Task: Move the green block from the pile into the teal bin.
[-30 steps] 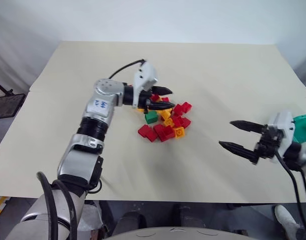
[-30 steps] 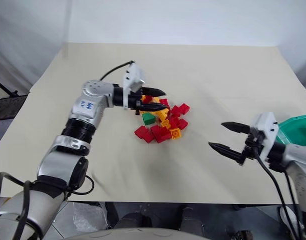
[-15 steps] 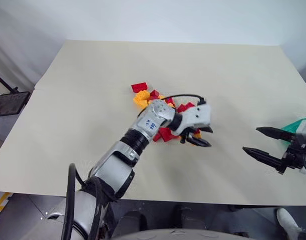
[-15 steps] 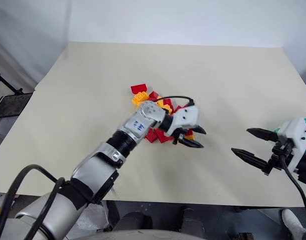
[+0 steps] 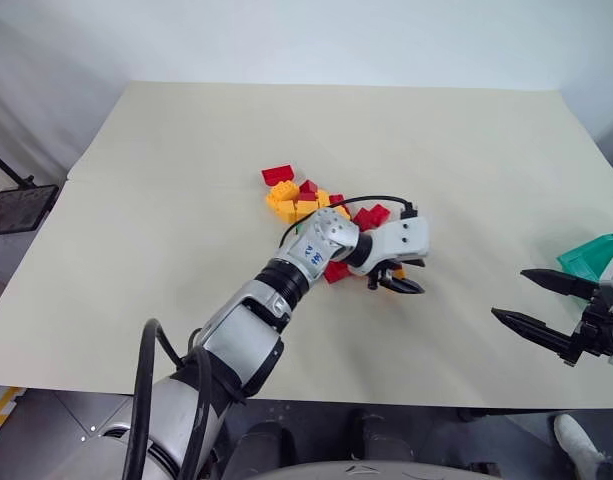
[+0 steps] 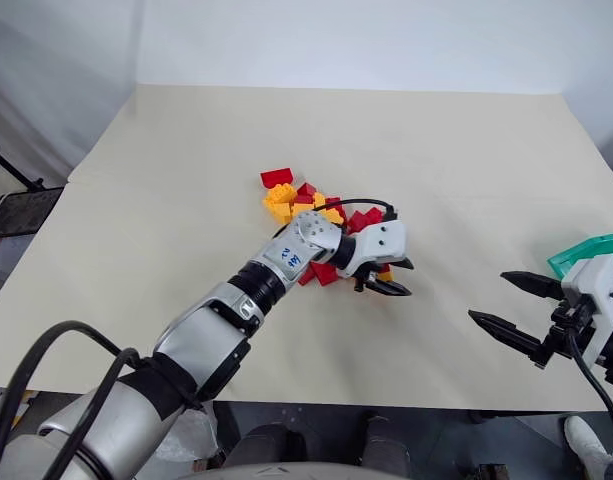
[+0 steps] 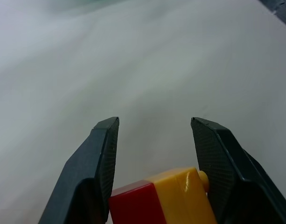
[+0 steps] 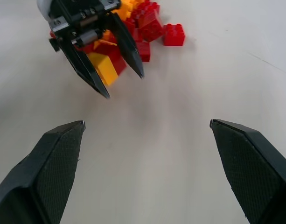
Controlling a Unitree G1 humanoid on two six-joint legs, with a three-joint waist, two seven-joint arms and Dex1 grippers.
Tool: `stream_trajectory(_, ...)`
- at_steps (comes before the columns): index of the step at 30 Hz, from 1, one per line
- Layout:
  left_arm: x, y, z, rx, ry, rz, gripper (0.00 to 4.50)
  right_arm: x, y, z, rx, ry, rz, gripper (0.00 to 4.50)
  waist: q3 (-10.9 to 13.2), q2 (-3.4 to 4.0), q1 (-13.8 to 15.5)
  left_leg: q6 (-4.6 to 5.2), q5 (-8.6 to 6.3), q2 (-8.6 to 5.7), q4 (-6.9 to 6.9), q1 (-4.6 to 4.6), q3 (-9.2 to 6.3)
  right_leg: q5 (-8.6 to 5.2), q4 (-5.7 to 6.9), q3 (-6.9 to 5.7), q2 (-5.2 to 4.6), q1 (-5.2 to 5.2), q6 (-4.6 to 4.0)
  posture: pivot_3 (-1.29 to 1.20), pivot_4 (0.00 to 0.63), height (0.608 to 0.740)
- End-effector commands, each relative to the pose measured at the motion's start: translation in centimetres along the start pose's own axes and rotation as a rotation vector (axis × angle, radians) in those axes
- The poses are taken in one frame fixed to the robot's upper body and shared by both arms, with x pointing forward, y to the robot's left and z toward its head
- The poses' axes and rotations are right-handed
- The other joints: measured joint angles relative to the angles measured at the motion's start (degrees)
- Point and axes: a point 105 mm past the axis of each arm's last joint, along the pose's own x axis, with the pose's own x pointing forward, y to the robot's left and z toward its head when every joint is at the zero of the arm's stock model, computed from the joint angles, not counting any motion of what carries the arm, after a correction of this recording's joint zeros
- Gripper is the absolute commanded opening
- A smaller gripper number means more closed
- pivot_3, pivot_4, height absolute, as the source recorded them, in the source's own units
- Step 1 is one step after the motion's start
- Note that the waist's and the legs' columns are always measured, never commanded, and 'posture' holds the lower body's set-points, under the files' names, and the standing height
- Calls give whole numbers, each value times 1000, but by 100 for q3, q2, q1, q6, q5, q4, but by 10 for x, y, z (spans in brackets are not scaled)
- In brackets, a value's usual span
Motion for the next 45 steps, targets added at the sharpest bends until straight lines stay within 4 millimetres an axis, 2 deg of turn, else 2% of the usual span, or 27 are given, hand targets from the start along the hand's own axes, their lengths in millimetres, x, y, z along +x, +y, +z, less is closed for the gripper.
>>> stream_trajectory(1,-15,10,6,-16,-43,40,3395,3,0,8,-17,-28,5,4500,0,0,-6,0,0,0,0,0,0,0,1,0,0,0,0,0,150,740)
stream_trajectory(4,-26,15,-1,-40,-35,79,4310,7,-4,10,-20,-32,7,4500,-1,1,0,0,0,-1,2,0,0,2,4,0,0,1,1,0,150,740)
stream_trajectory(5,-28,16,-3,-46,-34,87,4473,7,-5,10,-22,-33,8,4500,-1,2,4,0,0,-3,3,0,-2,2,5,0,0,1,3,0,150,740)
stream_trajectory(8,-50,25,-15,-61,-3,155,4473,15,-9,15,-35,-45,23,4500,-1,1,-3,1,1,-6,4,-2,-3,6,4,1,0,2,9,0,150,740)
stream_trajectory(12,-78,37,-11,-57,-10,219,4473,21,-13,19,-48,-56,34,4500,-2,3,-21,2,1,-6,5,0,-1,7,6,2,0,2,10,0,150,740)
stream_trajectory(14,-98,42,-14,-61,-7,272,4473,22,-14,21,-49,-60,34,4500,-2,3,-20,1,1,-5,5,-2,-1,7,8,0,1,1,10,0,150,740)
stream_trajectory(18,-136,44,-31,-111,8,363,4473,21,-13,20,-50,-61,33,4500,-3,5,-27,1,1,-6,4,0,0,7,9,1,2,2,10,0,150,740)
stream_trajectory(22,-161,41,-60,-174,80,436,4473,23,-12,17,-45,-61,35,4500,-3,5,-13,1,1,-6,6,0,1,7,10,0,3,4,12,0,150,740)
stream_trajectory(27,-166,39,-78,-217,133,452,4473,28,-12,18,-43,-70,41,4500,-3,5,10,3,2,-11,15,-2,-1,11,9,3,4,9,17,0,150,740)
stream_trajectory(39,-142,44,-87,-267,146,422,4473,27,-12,19,-50,-76,32,4500,-3,5,-21,3,3,-12,13,1,48,11,9,4,5,11,19,0,150,740)
stream_trajectory(42,-143,47,-86,-277,141,438,3876,27,-12,19,-50,-77,28,4500,-3,5,-22,3,3,-12,14,2,49,11,10,5,5,11,19,0,150,740)
stream_trajectory(45,-146,50,-83,-280,122,448,3024,26,-12,19,-50,-77,23,4500,-3,5,-33,3,3,-11,14,3,50,11,11,6,5,11,19,0,150,740)
